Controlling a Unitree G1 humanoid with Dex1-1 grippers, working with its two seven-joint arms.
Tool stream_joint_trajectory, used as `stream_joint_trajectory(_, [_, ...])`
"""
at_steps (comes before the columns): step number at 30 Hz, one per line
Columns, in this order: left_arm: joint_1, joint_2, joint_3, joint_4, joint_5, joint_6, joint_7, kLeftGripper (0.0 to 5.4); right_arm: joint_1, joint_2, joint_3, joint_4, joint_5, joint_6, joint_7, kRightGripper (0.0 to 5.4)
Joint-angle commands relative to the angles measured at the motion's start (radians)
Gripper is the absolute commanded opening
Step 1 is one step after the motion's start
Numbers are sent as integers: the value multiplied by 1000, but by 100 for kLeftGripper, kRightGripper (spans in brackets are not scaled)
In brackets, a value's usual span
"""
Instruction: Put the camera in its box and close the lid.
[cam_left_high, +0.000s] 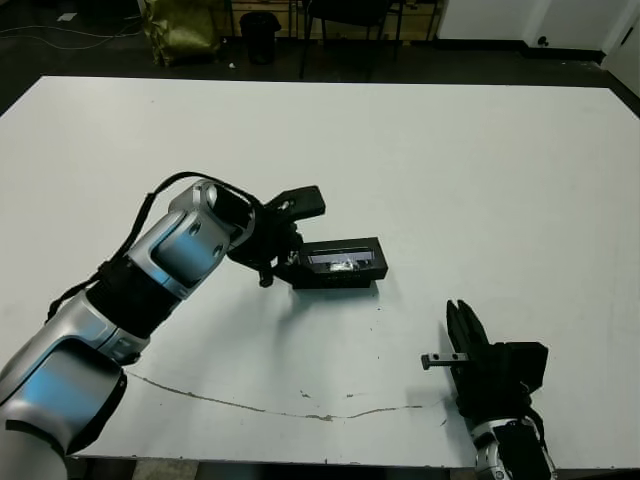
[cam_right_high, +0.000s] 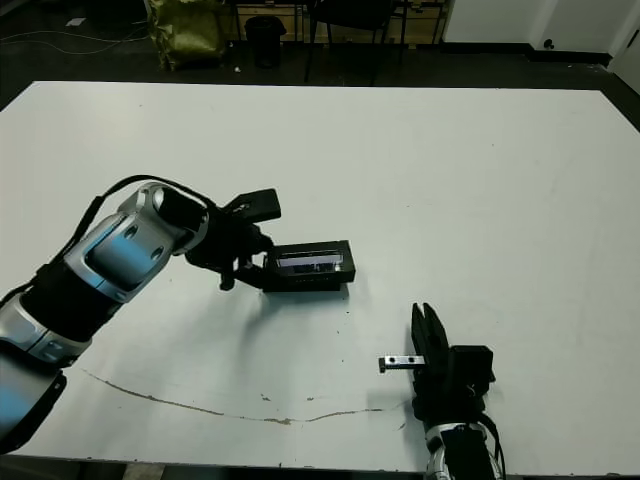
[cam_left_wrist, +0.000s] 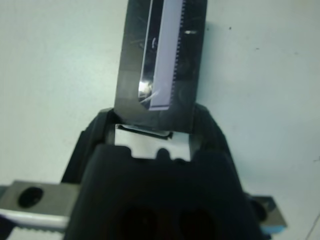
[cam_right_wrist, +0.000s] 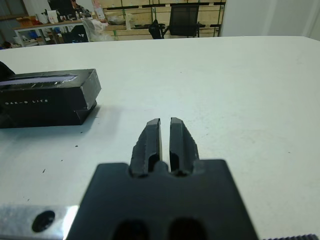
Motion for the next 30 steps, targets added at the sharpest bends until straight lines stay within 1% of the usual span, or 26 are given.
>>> stream_joint_trajectory(1, [12, 35, -28, 6, 31, -11, 12, 209, 15, -2, 3, -18, -19, 36, -15, 0])
stream_joint_trajectory(3, [7, 45, -35, -1, 44, -34, 19, 209, 16, -2, 5, -27, -26, 48, -20, 0])
stream_joint_trajectory(5, [-2, 52, -40, -5, 58, -47, 25, 209, 16, -4, 2, -28, -16, 55, -14, 0])
stream_joint_trajectory(10, [-27, 69, -53, -3, 110, -141, 35, 209, 16, 4, 3, -27, -18, 55, -21, 0])
stream_joint_trajectory(12, [-36, 66, -47, 8, 117, -161, 34, 208, 14, 2, 1, -20, -16, 49, -17, 0])
stream_joint_trajectory(16, [-50, 60, -48, 26, 128, -187, 25, 208, 14, 4, 0, -27, -5, 69, -14, 0])
stream_joint_trajectory(18, [-59, 58, -58, 36, 142, -201, 21, 208, 18, 5, 4, -36, -15, 76, -22, 0])
stream_joint_trajectory(20, [-67, 56, -68, 51, 153, -220, 19, 208, 17, 2, 3, -24, -18, 53, -18, 0])
stream_joint_trajectory(21, [-70, 55, -70, 61, 155, -229, 17, 207, 17, 2, 3, -24, -17, 53, -18, 0])
stream_joint_trajectory(24, [-83, 49, -80, 90, 163, -236, 6, 200, 22, 6, 7, -41, -23, 78, -28, 0])
stream_joint_trajectory(28, [-96, 35, -81, 132, 158, -221, -12, 196, 13, -3, -2, 1, -4, 20, -1, 0])
stream_joint_trajectory(30, [-102, 28, -83, 159, 154, -222, -28, 196, 13, 1, -4, 0, -4, 32, -6, 0])
